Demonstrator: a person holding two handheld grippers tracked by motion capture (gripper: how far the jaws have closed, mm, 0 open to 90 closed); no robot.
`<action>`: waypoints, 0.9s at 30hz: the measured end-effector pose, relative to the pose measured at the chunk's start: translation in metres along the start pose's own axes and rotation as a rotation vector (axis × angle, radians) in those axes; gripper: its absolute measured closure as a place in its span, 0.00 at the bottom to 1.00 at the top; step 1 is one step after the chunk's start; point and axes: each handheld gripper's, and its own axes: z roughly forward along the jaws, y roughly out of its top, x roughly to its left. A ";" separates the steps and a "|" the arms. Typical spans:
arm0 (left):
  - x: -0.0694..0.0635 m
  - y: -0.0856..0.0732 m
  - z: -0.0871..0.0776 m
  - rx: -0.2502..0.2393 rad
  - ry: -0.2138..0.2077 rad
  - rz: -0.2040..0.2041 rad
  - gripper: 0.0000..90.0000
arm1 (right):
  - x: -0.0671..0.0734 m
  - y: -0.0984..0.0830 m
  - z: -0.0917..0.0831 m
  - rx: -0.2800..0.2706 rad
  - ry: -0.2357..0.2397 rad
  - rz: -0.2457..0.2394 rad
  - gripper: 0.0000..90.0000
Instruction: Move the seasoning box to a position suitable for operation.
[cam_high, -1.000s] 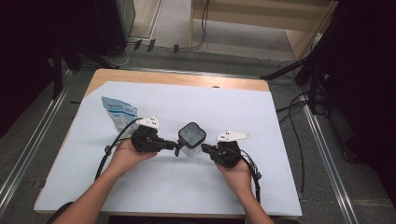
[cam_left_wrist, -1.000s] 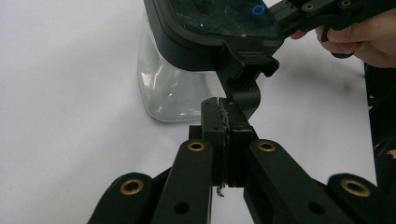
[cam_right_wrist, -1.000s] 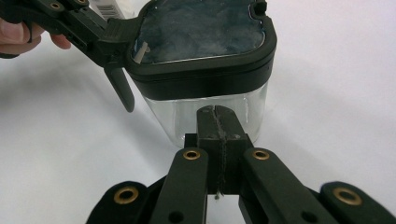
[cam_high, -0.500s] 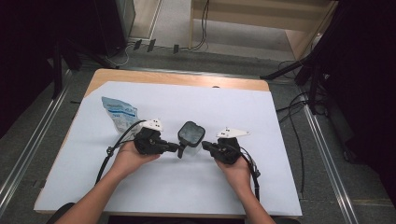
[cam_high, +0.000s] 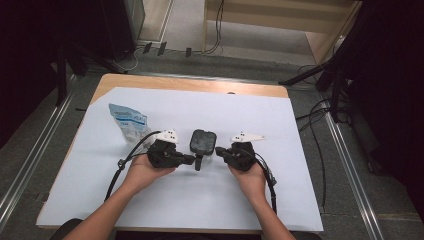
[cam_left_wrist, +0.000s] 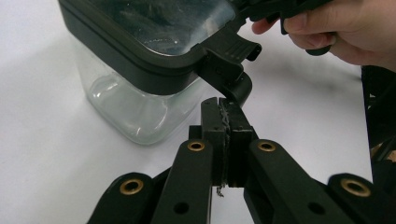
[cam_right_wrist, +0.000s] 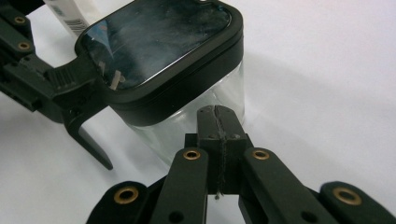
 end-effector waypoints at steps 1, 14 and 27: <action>-0.001 0.000 0.001 -0.002 0.006 0.002 1.00 | 0.000 0.001 0.001 0.002 -0.001 0.007 1.00; -0.005 0.001 0.009 0.004 -0.005 0.010 1.00 | 0.001 0.003 0.008 -0.020 0.001 0.022 1.00; 0.005 0.001 -0.021 0.032 -0.007 0.006 1.00 | 0.012 0.002 -0.011 -0.032 0.019 0.006 1.00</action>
